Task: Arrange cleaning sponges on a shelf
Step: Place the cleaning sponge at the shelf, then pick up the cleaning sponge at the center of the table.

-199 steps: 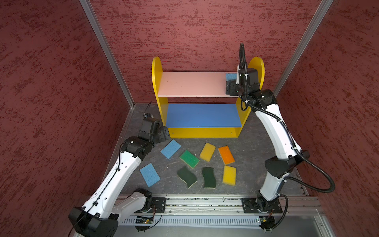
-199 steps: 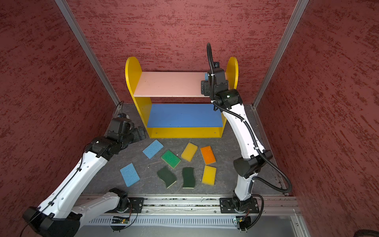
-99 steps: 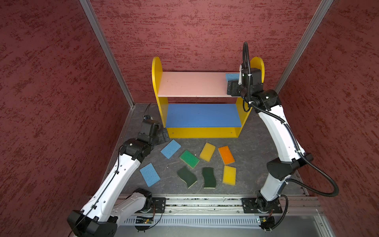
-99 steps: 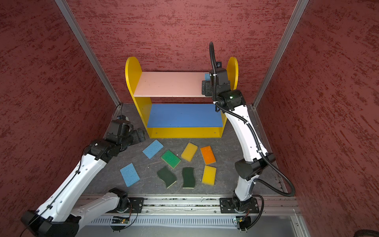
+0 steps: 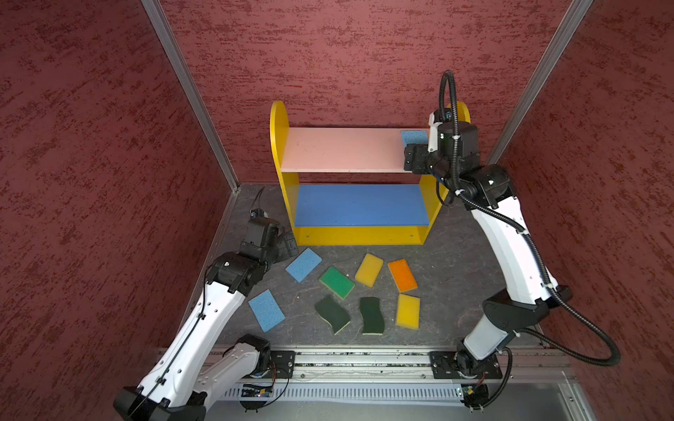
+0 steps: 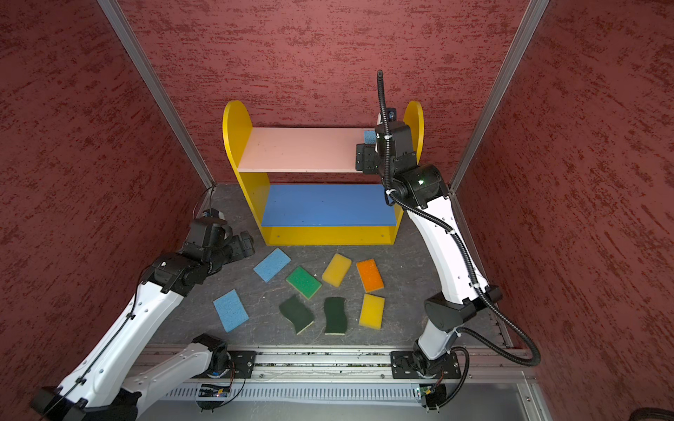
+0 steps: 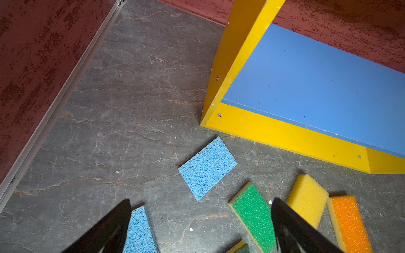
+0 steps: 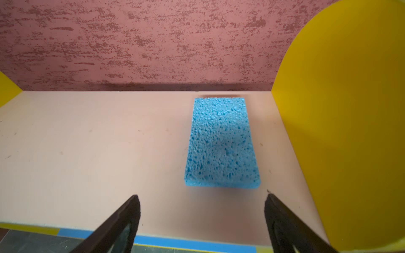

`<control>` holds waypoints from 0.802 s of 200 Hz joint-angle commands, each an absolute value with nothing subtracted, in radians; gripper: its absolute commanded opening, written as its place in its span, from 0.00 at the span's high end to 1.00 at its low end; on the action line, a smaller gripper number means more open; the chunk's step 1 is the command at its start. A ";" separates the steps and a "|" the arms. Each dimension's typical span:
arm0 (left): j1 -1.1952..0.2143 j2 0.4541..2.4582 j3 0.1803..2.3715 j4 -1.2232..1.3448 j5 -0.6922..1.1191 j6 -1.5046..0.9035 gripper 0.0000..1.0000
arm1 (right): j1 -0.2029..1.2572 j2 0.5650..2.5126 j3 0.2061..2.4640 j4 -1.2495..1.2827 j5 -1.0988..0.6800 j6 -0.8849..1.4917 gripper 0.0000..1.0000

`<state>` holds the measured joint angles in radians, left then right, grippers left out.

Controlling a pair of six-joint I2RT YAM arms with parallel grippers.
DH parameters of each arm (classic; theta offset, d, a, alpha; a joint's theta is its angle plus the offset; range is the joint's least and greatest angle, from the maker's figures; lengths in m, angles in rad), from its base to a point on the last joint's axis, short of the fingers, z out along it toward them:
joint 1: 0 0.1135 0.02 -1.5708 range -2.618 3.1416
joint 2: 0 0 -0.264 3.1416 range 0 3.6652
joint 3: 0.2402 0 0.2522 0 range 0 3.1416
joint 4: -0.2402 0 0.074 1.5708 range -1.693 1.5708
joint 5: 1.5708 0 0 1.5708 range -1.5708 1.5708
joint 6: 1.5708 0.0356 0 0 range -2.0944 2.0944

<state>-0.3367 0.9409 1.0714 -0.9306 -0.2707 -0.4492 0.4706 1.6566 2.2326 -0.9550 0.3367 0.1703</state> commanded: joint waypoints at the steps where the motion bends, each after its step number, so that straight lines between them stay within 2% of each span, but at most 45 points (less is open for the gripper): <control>1: -0.332 0.916 1.049 -0.982 -0.289 -0.460 0.01 | 0.483 1.566 2.131 -0.948 0.322 0.200 0.11; 68: -0.334 0.880 1.014 -1.055 -0.233 -0.500 0.01 | 0.484 1.237 1.651 -0.766 0.328 0.302 0.08; 160: -0.346 0.919 1.017 -1.105 -0.201 -0.506 0.00 | 0.485 1.081 1.271 -0.769 0.246 0.403 0.08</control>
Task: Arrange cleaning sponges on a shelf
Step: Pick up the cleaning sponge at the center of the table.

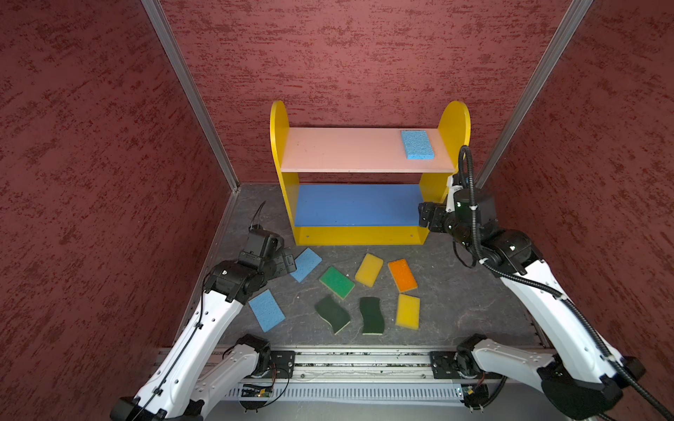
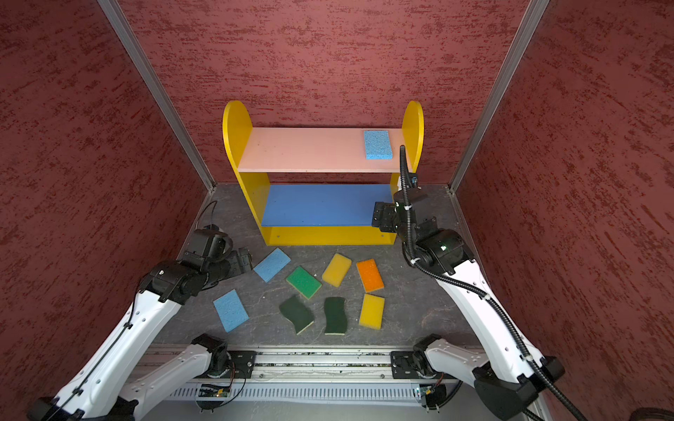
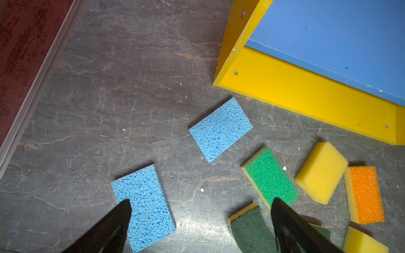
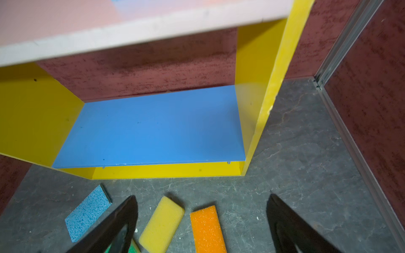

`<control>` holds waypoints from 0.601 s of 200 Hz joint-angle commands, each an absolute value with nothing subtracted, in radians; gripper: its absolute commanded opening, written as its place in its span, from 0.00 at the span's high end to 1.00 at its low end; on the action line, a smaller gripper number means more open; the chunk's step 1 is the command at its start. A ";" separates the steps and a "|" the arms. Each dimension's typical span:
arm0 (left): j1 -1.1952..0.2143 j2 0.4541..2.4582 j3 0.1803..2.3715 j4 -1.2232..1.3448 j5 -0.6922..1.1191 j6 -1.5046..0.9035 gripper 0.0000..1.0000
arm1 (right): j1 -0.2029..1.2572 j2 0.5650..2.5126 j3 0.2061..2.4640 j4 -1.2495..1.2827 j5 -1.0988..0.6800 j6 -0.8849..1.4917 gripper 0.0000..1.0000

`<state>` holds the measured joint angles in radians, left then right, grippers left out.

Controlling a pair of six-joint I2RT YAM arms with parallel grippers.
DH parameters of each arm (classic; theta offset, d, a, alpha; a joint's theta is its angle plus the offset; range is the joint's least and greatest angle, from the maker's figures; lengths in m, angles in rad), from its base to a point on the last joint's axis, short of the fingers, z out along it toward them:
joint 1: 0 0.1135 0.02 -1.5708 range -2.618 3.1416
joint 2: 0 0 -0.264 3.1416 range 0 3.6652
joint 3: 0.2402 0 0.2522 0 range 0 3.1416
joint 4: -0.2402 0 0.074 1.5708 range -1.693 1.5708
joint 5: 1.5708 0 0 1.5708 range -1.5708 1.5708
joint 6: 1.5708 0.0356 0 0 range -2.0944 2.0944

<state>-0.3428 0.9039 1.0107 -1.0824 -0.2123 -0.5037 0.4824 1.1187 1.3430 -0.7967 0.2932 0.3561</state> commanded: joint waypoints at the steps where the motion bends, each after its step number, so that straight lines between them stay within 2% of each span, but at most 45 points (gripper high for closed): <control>1: -0.347 0.920 1.016 -1.107 -0.200 -0.506 0.01 | 0.484 1.080 1.266 -0.768 0.244 0.405 0.08; 55: -0.384 0.953 0.968 -1.096 -0.171 -0.538 0.01 | 0.484 0.990 1.011 -0.697 0.189 0.463 0.08; 120: -0.446 0.980 0.930 -1.075 -0.159 -0.577 0.00 | 0.485 0.987 0.846 -0.649 0.122 0.512 0.09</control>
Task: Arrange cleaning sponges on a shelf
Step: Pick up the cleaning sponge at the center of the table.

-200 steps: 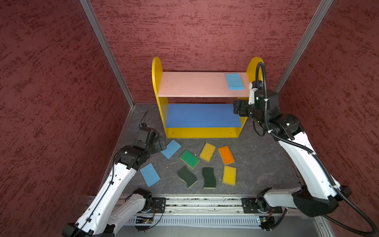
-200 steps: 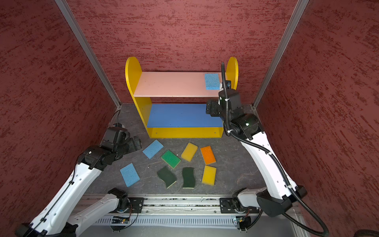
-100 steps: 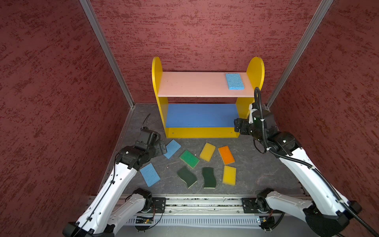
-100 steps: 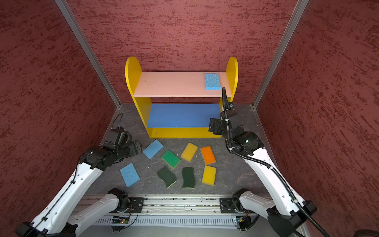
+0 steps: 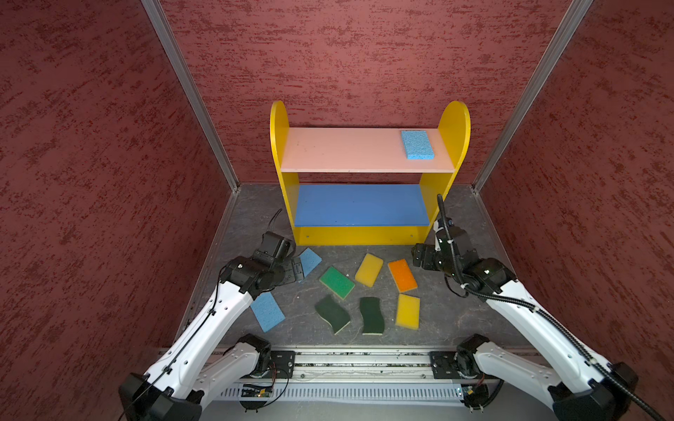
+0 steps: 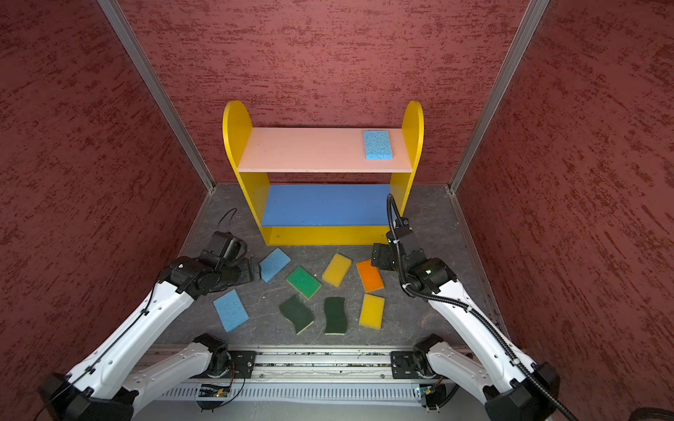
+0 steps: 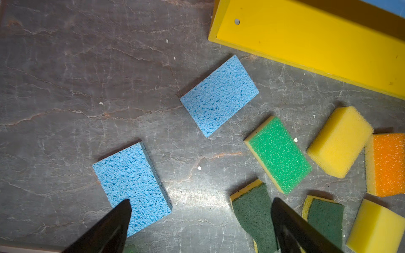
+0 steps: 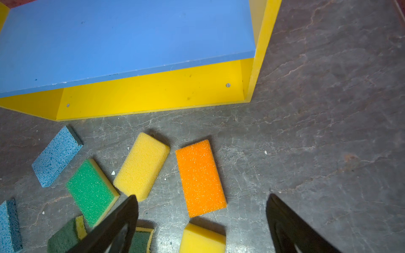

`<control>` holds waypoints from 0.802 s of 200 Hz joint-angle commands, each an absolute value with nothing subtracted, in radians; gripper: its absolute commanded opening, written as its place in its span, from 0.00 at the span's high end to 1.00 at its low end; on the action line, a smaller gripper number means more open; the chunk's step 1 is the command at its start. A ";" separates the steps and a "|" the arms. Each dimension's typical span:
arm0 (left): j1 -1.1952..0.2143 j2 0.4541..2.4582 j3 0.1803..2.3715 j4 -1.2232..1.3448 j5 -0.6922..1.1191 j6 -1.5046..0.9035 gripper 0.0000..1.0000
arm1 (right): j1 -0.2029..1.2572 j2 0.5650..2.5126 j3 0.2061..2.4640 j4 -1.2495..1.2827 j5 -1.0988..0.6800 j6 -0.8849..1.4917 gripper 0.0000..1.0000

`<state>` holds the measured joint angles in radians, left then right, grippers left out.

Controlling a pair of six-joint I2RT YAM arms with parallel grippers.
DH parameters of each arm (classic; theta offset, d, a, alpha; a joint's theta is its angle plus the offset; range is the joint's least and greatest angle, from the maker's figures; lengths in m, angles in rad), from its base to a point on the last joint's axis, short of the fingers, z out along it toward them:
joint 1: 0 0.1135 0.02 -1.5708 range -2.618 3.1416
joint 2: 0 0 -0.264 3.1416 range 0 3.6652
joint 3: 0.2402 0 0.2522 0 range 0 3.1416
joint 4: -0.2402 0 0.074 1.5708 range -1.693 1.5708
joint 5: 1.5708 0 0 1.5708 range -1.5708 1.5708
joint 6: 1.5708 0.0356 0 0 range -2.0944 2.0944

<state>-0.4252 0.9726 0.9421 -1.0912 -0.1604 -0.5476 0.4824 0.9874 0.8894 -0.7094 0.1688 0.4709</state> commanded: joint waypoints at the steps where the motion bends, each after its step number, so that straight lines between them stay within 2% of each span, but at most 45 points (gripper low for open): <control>1: -0.447 0.979 0.930 -1.074 -0.159 -0.578 0.00 | 0.485 0.987 0.846 -0.649 0.122 0.512 0.09; 25: -0.462 0.982 0.922 -1.074 -0.152 -0.586 0.00 | 0.485 1.006 0.802 -0.623 0.089 0.556 0.12; 95: -0.486 0.977 0.897 -1.083 -0.115 -0.581 0.00 | 0.488 1.053 0.706 -0.535 0.051 0.631 0.13; 160: -0.524 0.984 0.867 -1.034 -0.107 -0.588 0.01 | 0.529 1.176 0.674 -0.497 0.046 0.638 0.12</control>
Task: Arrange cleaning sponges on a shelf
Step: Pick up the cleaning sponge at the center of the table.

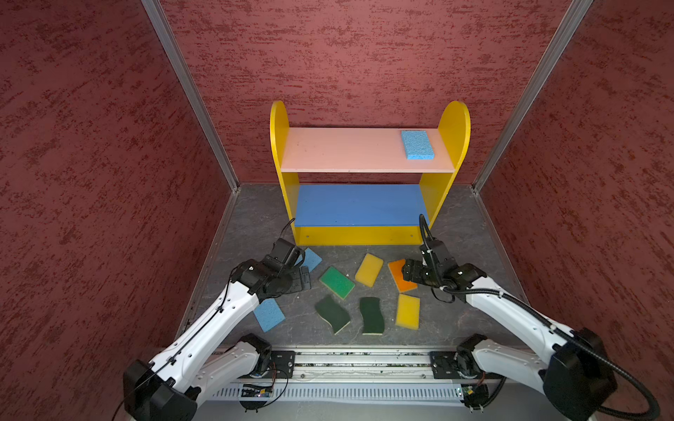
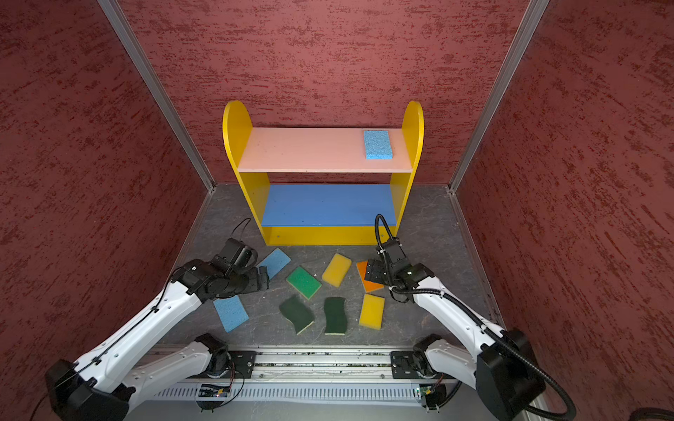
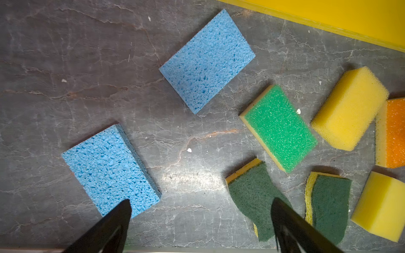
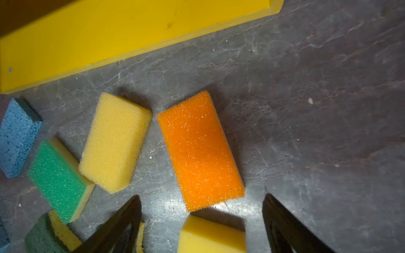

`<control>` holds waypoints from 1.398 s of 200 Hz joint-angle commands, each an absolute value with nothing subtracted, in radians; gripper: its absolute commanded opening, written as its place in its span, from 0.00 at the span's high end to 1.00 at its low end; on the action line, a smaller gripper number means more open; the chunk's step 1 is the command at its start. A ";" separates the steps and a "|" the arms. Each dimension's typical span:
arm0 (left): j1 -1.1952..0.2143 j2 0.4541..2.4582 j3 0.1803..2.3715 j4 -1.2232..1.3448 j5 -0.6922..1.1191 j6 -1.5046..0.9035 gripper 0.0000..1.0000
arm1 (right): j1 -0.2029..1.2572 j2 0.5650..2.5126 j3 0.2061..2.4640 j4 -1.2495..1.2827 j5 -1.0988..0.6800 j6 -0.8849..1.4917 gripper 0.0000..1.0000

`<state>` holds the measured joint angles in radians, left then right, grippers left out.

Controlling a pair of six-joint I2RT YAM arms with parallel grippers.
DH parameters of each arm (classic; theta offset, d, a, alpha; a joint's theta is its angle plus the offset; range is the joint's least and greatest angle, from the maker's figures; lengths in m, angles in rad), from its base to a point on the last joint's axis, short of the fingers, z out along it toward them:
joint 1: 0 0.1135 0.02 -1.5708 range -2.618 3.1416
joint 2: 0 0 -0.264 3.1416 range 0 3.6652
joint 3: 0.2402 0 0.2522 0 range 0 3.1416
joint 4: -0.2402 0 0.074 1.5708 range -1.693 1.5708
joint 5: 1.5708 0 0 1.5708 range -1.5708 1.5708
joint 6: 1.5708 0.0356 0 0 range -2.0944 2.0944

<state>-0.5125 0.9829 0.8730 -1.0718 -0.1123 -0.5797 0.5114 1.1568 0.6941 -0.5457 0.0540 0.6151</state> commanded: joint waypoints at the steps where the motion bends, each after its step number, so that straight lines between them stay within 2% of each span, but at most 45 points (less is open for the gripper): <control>1: -0.524 0.985 0.867 -1.035 -0.106 -0.588 0.01 | 0.530 1.175 0.673 -0.496 0.045 0.638 0.12; 63: -0.547 1.016 0.864 -1.032 -0.105 -0.577 0.01 | 0.561 1.280 0.690 -0.489 0.036 0.621 0.10; 86: -0.548 1.014 0.862 -1.032 -0.106 -0.576 0.01 | 0.572 1.295 0.702 -0.501 0.066 0.612 0.01; 226: -0.549 1.069 0.875 -1.002 -0.114 -0.558 0.01 | 0.601 1.436 0.786 -0.543 0.186 0.566 0.01; 279: -0.547 1.104 0.872 -0.988 -0.126 -0.559 0.01 | 0.601 1.532 0.827 -0.530 0.148 0.517 0.01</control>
